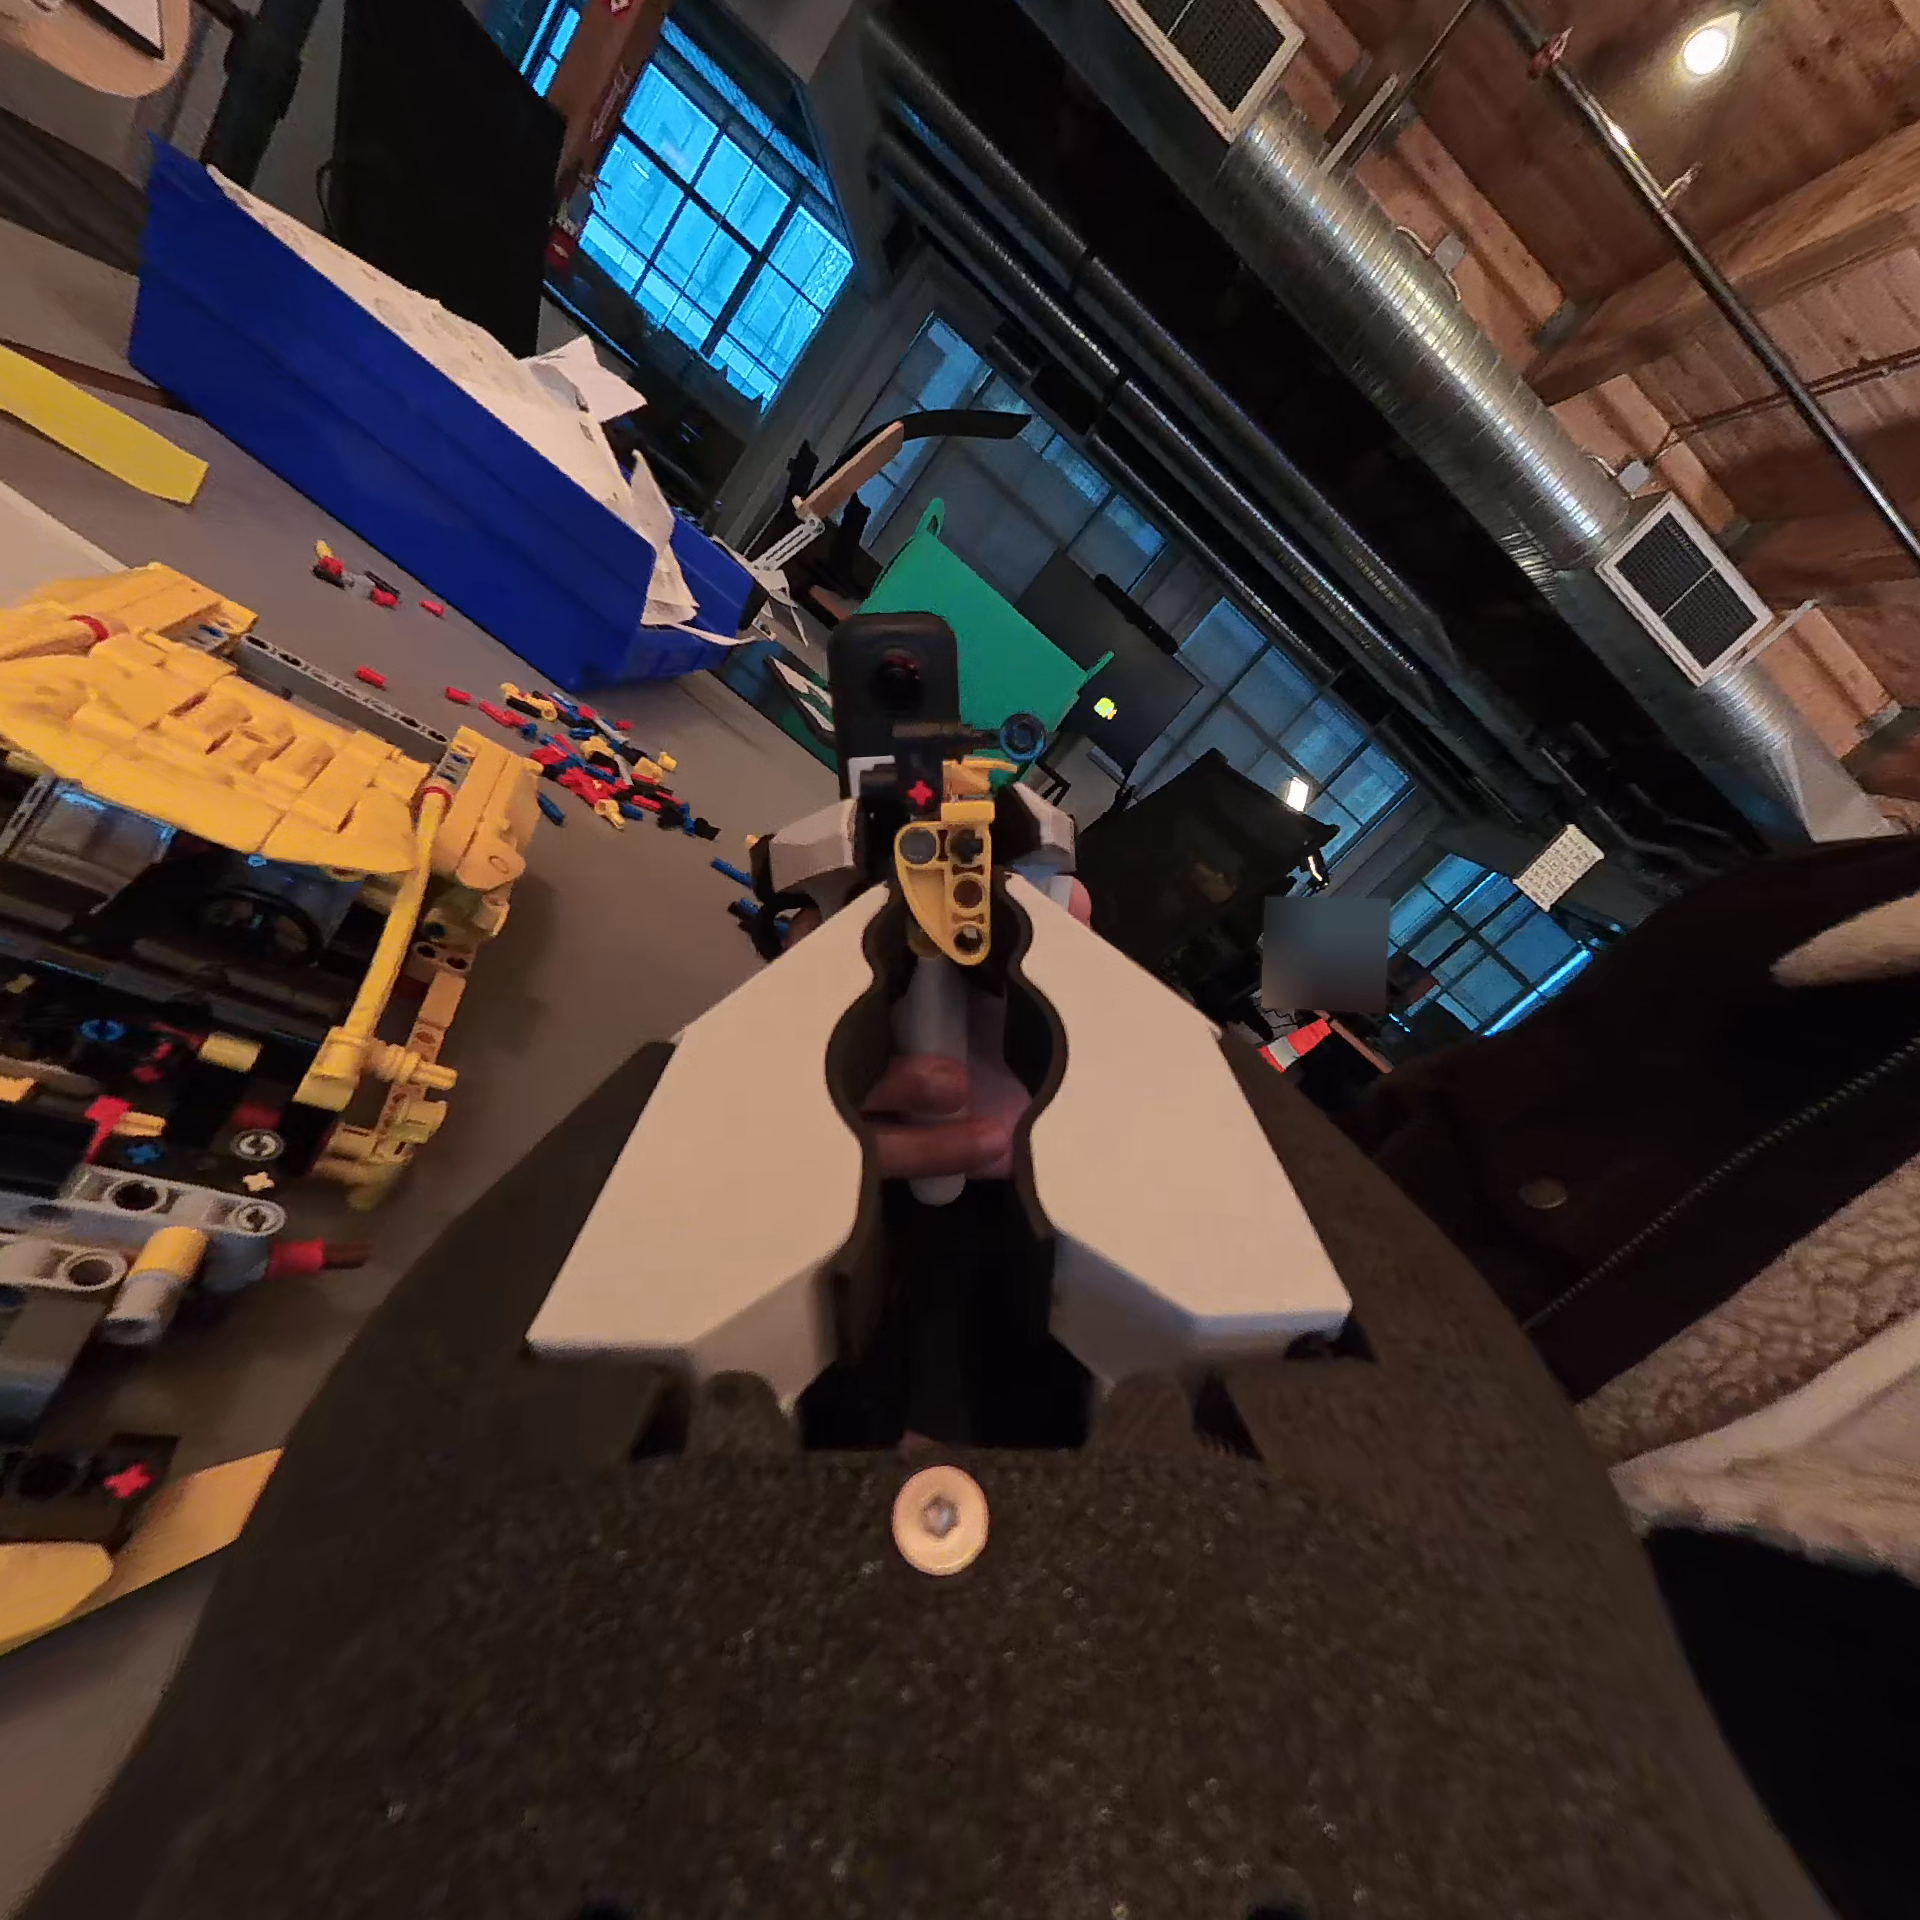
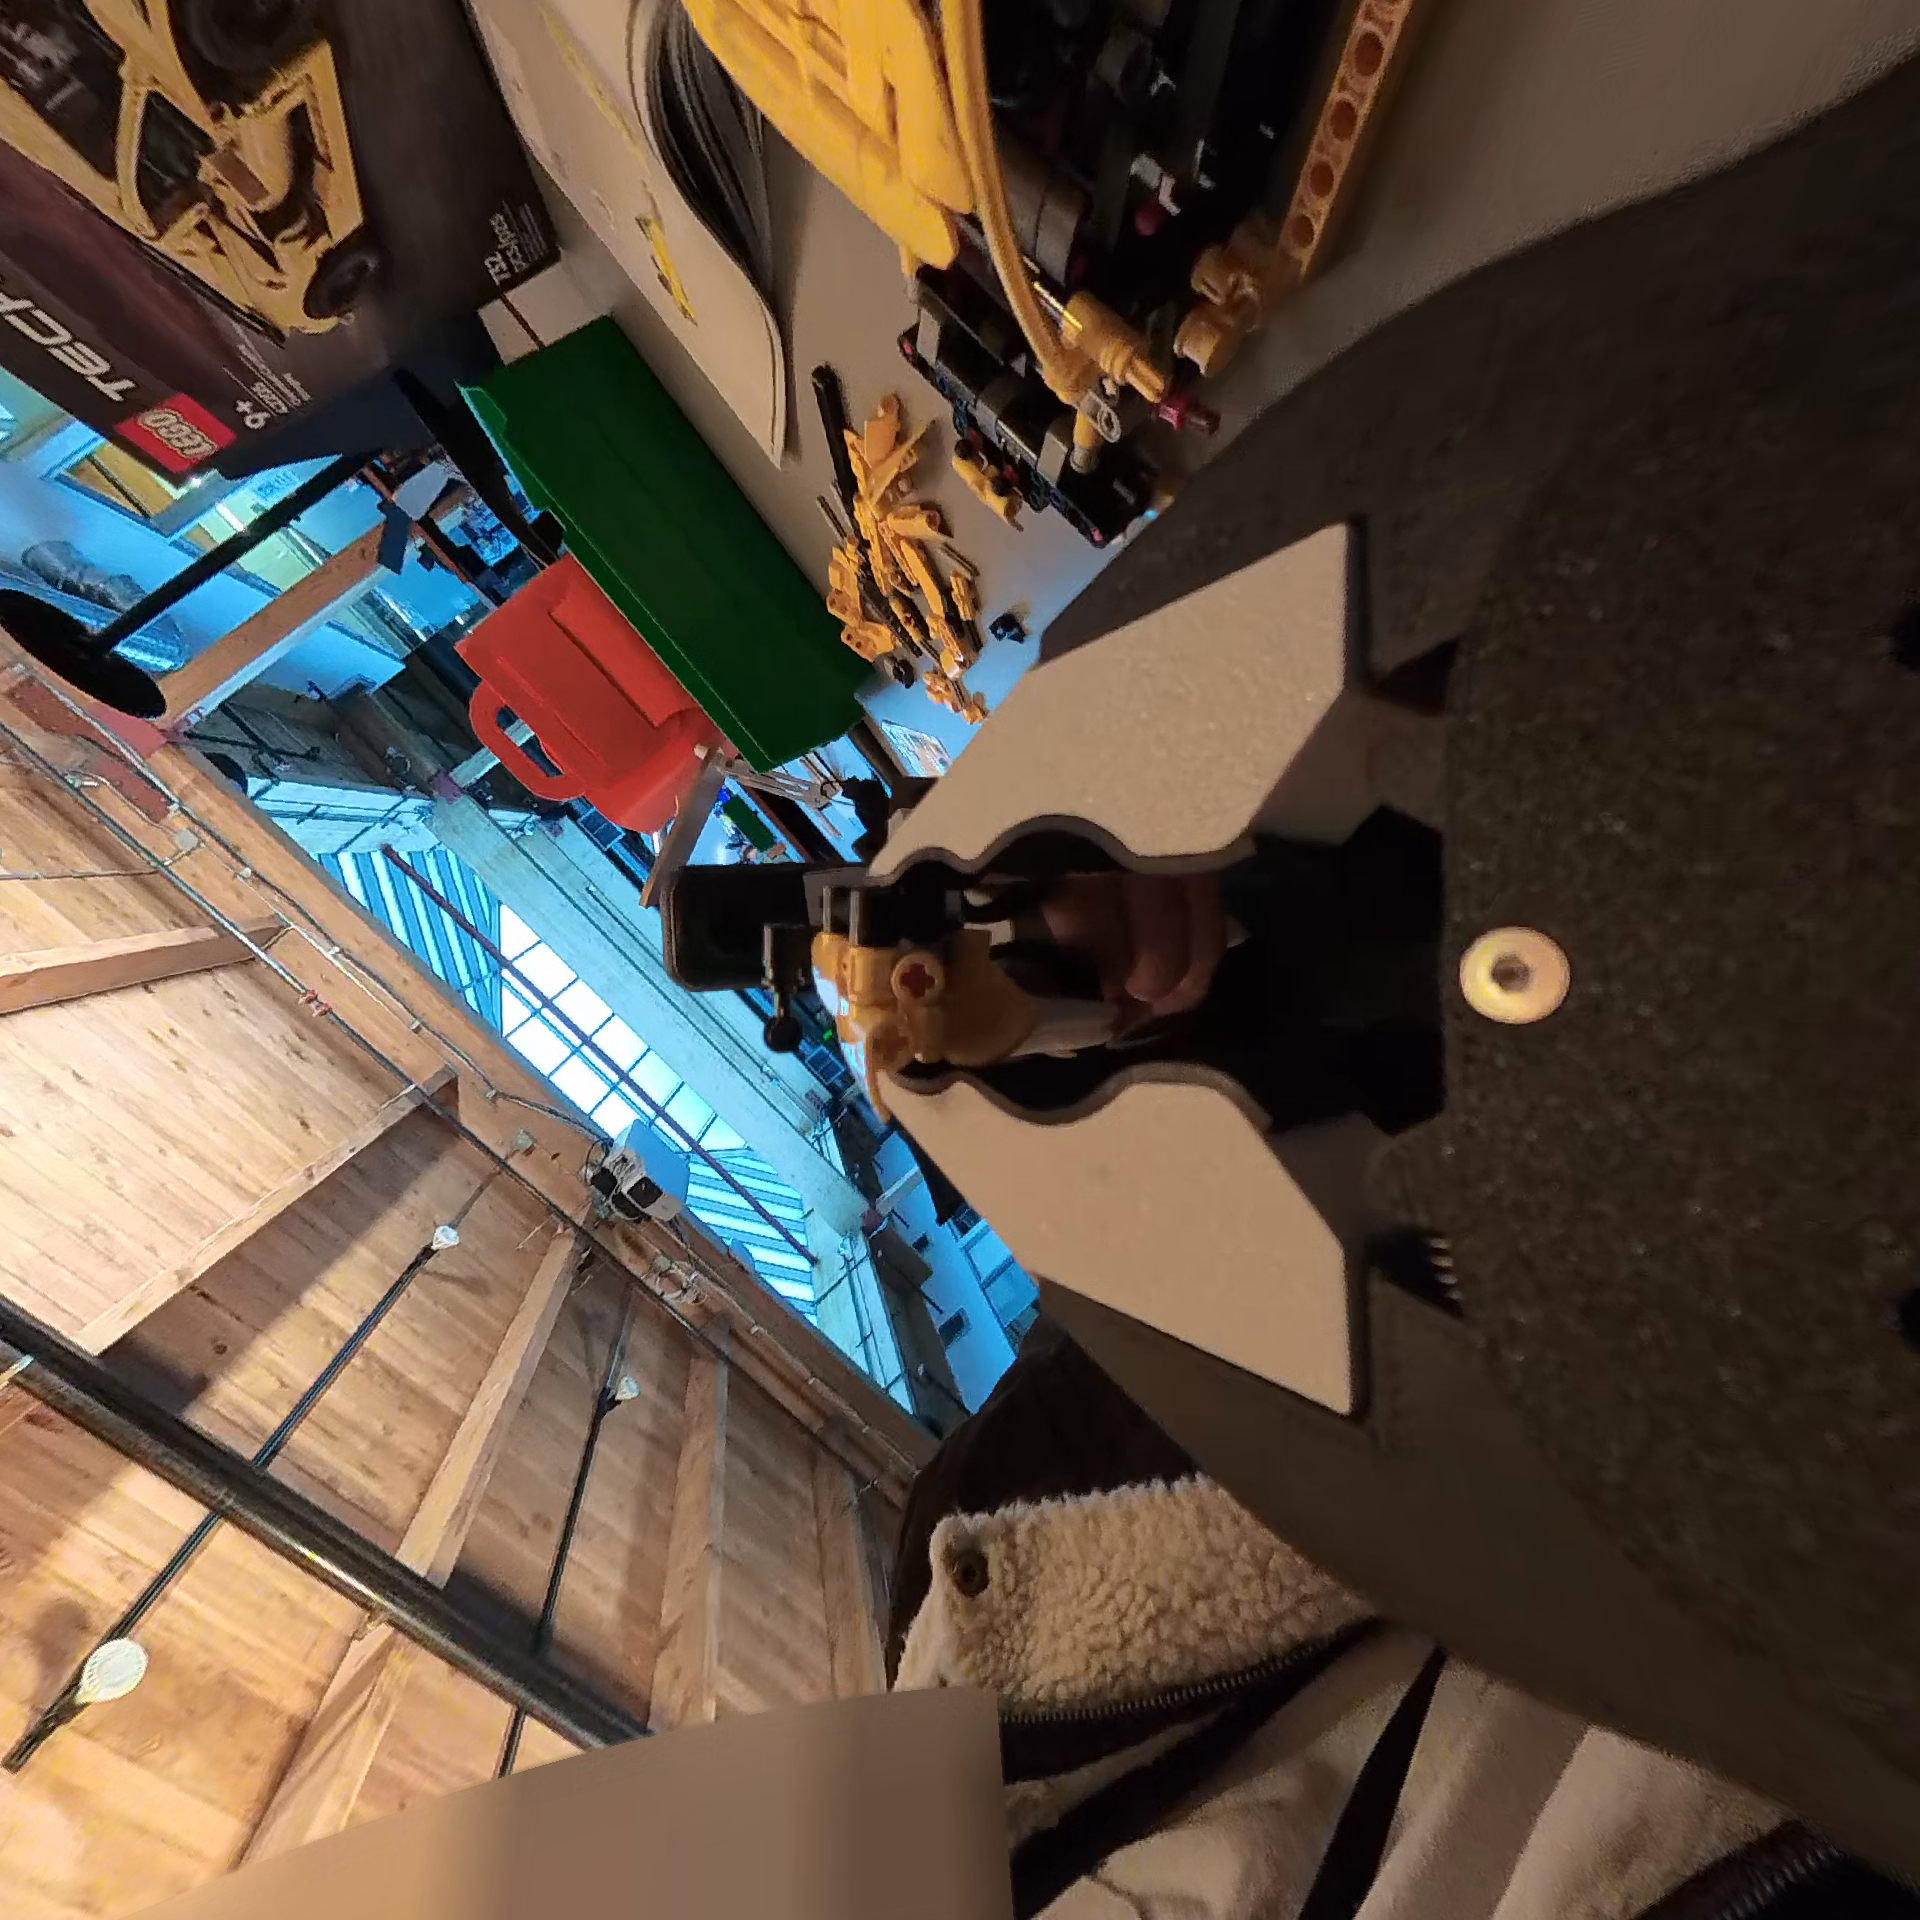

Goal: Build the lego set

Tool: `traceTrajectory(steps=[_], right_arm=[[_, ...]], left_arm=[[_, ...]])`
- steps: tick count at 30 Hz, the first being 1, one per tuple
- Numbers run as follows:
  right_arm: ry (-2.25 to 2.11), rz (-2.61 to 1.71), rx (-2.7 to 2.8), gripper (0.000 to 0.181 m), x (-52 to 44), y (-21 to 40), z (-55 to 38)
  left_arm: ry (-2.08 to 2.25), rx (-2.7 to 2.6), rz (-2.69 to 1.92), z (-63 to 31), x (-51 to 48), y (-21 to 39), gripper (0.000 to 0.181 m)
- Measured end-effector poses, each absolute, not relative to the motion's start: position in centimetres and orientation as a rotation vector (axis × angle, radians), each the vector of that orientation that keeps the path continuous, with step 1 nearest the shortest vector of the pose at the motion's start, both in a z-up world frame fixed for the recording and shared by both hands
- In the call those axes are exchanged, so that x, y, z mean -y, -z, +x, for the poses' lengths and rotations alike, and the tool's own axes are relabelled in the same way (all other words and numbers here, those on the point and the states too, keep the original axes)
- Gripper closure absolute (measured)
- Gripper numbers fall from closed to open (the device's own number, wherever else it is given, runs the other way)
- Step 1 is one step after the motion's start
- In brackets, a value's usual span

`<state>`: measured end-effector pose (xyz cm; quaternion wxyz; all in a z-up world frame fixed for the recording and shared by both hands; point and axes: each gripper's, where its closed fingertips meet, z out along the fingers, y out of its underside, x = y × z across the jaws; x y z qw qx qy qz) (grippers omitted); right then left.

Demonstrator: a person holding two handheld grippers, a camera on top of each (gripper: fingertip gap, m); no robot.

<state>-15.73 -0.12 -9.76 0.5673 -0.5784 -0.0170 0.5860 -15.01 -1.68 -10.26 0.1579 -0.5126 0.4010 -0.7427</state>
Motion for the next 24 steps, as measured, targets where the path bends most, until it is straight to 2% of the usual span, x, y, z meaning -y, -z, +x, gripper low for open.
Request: traceTrajectory(steps=[4,6,11,16,24], right_arm=[[-1.220,-1.427,0.018,0.156,-0.5,10.6,-14.8],[-1.190,-1.401,-0.055,0.157,-0.5,10.4,-13.1],[-1.307,-1.425,-0.097,0.156,-0.3,10.7,-13.7],[-1.289,-1.444,-0.064,0.156,-0.3,10.6,-14.4],[-1.453,-1.417,-0.109,0.143,-0.8,10.7,-16.8]], left_arm=[[2.023,-1.144,-1.488,-14.8,0.7,10.7,0.165],[2.017,-1.080,-1.472,-15.2,-0.4,10.3,0.159],[2.041,-1.168,-1.475,-14.9,0.8,10.8,0.158],[1.974,-1.172,-1.445,-15.0,0.7,10.7,0.168],[2.099,-0.919,-1.435,-15.7,-2.0,9.1,0.169]])
